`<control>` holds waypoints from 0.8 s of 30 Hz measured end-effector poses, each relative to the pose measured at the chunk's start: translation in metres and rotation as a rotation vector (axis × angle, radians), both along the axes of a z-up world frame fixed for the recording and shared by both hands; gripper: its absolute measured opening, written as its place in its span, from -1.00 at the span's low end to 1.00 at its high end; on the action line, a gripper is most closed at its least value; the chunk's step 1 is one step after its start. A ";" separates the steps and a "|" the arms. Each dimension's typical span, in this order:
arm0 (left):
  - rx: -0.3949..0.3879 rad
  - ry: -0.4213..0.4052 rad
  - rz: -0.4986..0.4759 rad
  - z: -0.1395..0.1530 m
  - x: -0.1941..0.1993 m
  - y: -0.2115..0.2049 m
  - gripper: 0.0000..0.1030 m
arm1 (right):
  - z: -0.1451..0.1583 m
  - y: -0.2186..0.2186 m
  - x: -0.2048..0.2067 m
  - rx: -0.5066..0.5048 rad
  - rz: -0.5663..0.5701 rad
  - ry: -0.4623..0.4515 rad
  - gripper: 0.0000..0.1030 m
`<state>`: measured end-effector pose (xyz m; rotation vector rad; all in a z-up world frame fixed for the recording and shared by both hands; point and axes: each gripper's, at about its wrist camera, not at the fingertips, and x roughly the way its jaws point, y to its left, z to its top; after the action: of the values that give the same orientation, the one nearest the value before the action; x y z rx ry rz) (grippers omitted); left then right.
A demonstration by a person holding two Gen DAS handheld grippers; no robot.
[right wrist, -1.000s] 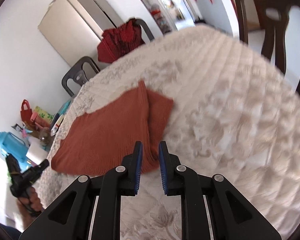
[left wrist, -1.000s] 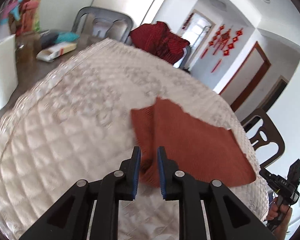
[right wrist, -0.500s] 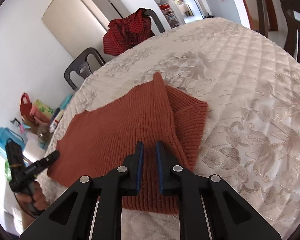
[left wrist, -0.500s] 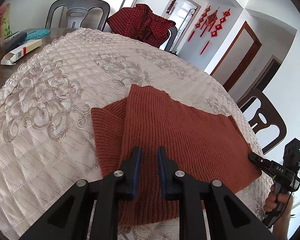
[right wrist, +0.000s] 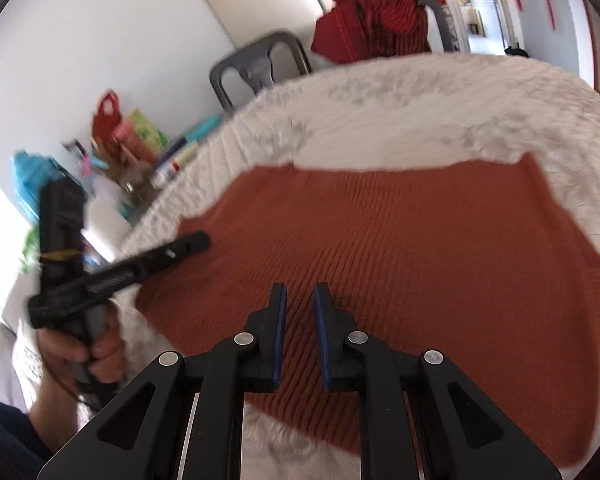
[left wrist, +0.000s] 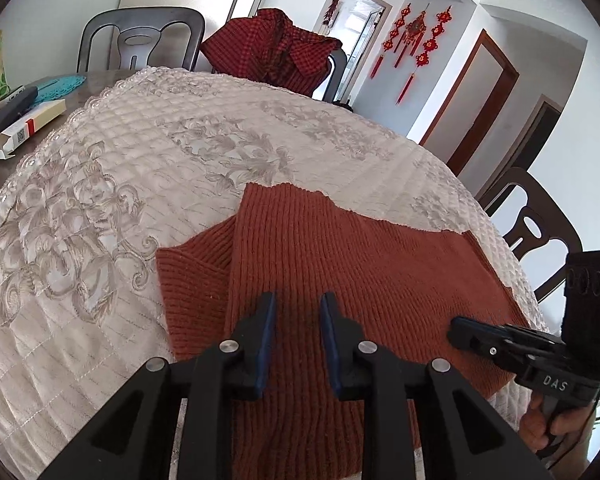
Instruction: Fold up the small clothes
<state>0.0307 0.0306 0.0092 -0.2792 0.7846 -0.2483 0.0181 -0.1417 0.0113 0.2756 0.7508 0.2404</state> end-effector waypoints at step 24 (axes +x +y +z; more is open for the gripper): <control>0.008 0.013 -0.001 -0.002 0.012 0.003 -0.48 | 0.006 -0.003 0.018 0.007 -0.064 -0.005 -0.73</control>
<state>0.0428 0.0332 0.0069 -0.2730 0.7984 -0.2443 0.0361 -0.1444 0.0174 0.3048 0.7349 0.1827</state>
